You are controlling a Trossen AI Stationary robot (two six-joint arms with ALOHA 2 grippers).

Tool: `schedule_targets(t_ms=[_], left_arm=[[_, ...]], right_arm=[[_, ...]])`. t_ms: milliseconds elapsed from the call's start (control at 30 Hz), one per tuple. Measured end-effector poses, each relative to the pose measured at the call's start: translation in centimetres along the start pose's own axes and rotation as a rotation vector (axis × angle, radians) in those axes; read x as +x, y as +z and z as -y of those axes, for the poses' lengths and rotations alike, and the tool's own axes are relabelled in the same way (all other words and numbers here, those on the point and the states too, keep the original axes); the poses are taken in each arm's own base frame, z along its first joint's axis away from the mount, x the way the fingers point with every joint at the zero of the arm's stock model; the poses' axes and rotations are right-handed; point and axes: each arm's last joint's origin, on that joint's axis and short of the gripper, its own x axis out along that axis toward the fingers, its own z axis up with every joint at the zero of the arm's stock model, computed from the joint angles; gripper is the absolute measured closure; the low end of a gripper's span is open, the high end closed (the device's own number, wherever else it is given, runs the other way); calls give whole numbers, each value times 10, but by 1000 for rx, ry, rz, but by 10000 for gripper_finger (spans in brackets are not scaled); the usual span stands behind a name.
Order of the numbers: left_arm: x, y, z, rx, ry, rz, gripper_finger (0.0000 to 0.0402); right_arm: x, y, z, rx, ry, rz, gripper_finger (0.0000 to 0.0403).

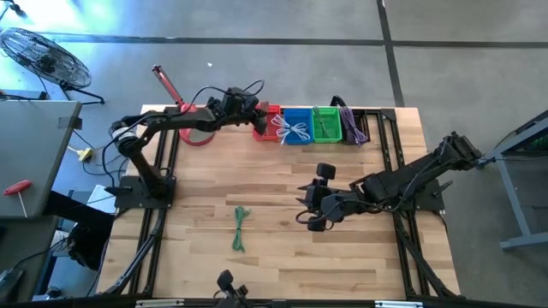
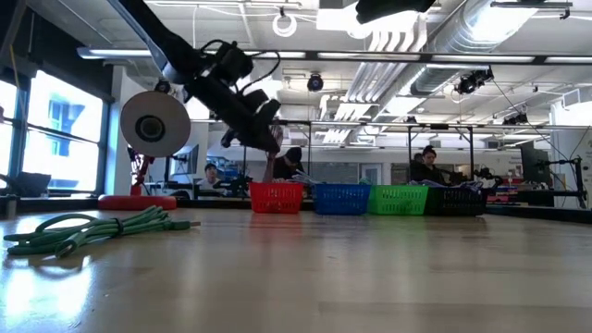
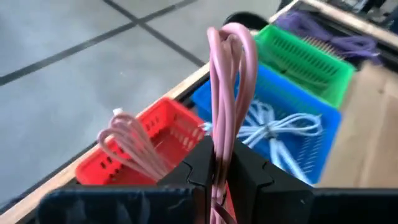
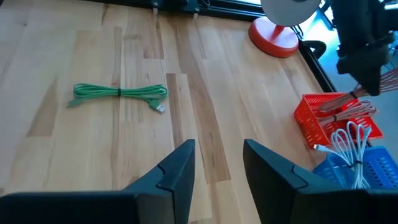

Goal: Pick & Place USB Port
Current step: Put the pink charger cable into the orange bin

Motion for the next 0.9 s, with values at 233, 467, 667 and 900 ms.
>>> schedule_targets(t_ms=[233, 467, 667, 900], left_arm=[[17, -18, -18, -26, 44, -80, 372], [24, -25, -20, -31, 27, -108, 346], [24, -24, -20, -47, 38, -102, 278], [12, -12, -16, -55, -10, -68, 193]], right_arm=[[0, 0, 0, 0, 2, -1, 274], [0, -1, 0, -4, 6, -8, 274], [0, -2, 0, 1, 3, -22, 274], [0, -4, 1, 8, -1, -34, 274]])
